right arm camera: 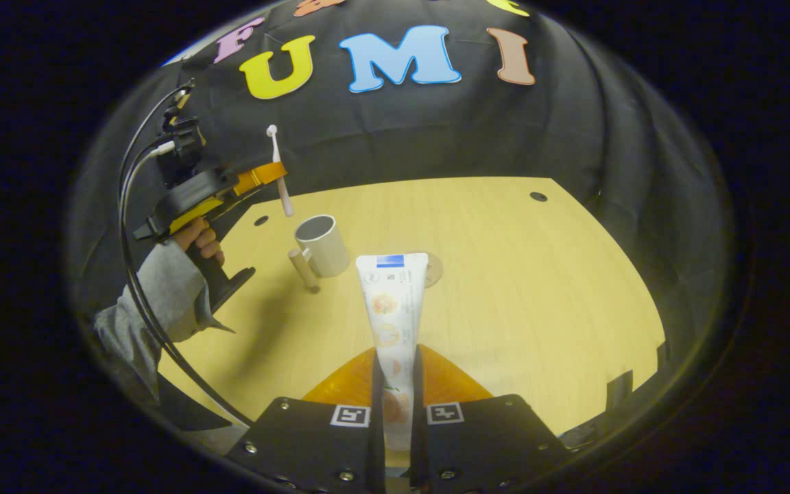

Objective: Put the toothbrush and toothpaste on the desktop into the cup, then pick up the cup and place it on the coaster on the desktop.

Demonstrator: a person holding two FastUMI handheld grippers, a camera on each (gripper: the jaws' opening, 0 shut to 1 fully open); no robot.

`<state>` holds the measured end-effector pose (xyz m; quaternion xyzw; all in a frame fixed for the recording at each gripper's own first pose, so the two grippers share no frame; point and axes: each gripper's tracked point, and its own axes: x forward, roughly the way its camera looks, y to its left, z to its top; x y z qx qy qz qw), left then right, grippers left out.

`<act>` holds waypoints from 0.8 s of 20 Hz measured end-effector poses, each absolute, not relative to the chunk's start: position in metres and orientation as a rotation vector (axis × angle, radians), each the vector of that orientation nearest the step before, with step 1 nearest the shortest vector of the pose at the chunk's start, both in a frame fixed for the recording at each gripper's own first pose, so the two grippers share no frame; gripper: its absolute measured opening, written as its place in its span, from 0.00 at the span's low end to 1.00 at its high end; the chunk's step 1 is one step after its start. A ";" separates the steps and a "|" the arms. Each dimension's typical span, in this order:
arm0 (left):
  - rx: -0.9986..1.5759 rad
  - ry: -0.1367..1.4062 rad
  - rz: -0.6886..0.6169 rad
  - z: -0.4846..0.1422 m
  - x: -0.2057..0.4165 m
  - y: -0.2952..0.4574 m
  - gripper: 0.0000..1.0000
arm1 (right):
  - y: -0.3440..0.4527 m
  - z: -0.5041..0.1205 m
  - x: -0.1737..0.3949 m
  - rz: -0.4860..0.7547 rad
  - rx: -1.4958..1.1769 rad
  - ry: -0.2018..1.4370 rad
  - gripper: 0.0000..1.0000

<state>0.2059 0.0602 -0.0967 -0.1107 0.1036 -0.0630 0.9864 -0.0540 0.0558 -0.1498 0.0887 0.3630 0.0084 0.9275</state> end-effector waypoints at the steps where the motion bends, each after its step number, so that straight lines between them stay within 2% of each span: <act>1: -0.214 0.225 -0.130 -0.106 0.210 0.059 0.07 | 0.055 -0.153 -0.055 0.004 0.186 0.751 0.15; 4: -0.201 0.271 -0.139 -0.133 0.219 0.053 0.07 | 0.045 -0.154 -0.064 -0.040 0.194 0.766 0.15; 5: -0.196 0.284 -0.135 -0.140 0.220 0.052 0.14 | 0.043 -0.155 -0.066 -0.053 0.197 0.772 0.15; 6: -0.189 0.292 -0.130 -0.144 0.223 0.053 0.08 | 0.041 -0.156 -0.067 -0.063 0.202 0.777 0.15; 10: -0.200 0.311 -0.132 -0.150 0.223 0.054 0.13 | 0.040 -0.157 -0.059 -0.065 0.211 0.778 0.15; 11: -0.203 0.311 -0.131 -0.149 0.222 0.055 0.22 | 0.042 -0.157 -0.056 -0.059 0.204 0.776 0.15; 12: -0.211 0.312 -0.152 -0.147 0.222 0.051 0.19 | 0.045 -0.157 -0.052 -0.048 0.196 0.777 0.15; 13: -0.211 0.316 -0.159 -0.147 0.217 0.051 0.34 | 0.048 -0.157 -0.047 -0.035 0.191 0.778 0.15; 15: -0.216 0.331 -0.190 -0.149 0.212 0.049 0.40 | 0.057 -0.155 -0.033 -0.003 0.182 0.773 0.15; 16: -0.224 0.339 -0.208 -0.149 0.207 0.046 0.50 | 0.061 -0.153 -0.025 0.012 0.177 0.767 0.15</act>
